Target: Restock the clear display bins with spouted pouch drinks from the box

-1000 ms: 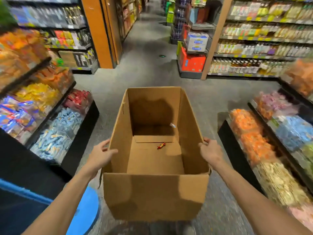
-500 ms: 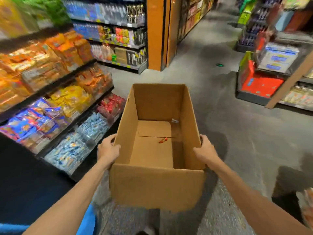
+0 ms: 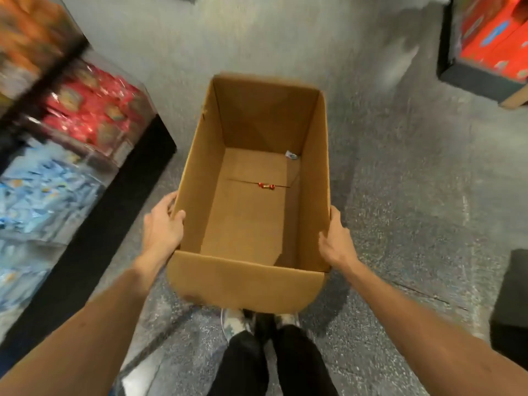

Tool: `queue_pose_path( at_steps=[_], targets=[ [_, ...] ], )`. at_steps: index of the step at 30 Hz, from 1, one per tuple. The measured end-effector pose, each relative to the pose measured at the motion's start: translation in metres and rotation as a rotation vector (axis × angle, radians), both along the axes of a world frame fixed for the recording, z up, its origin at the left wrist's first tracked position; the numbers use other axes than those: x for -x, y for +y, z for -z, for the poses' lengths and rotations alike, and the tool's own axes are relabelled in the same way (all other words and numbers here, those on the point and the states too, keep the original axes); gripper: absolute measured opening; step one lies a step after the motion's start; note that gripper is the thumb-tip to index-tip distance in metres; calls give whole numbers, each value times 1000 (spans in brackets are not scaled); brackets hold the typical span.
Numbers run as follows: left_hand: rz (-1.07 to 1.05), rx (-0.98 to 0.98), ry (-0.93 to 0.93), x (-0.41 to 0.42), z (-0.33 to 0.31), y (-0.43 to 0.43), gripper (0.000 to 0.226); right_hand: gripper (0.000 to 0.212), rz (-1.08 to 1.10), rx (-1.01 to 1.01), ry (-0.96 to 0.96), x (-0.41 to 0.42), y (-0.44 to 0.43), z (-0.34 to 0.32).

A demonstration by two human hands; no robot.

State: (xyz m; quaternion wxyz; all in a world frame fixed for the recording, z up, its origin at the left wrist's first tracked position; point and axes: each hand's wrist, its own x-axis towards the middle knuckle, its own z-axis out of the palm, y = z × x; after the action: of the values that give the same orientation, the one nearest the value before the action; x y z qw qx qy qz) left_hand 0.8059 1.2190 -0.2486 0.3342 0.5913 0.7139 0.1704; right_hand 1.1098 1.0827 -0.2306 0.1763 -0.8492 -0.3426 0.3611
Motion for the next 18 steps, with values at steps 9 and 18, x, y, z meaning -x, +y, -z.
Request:
queue_pose_path(
  at_steps=[9, 18],
  targets=[
    [113, 46, 117, -15, 232, 48, 46, 63, 155, 54, 92, 15, 27, 255],
    [167, 201, 242, -4, 257, 47, 55, 67, 131, 116, 39, 30, 33, 277]
  ],
)
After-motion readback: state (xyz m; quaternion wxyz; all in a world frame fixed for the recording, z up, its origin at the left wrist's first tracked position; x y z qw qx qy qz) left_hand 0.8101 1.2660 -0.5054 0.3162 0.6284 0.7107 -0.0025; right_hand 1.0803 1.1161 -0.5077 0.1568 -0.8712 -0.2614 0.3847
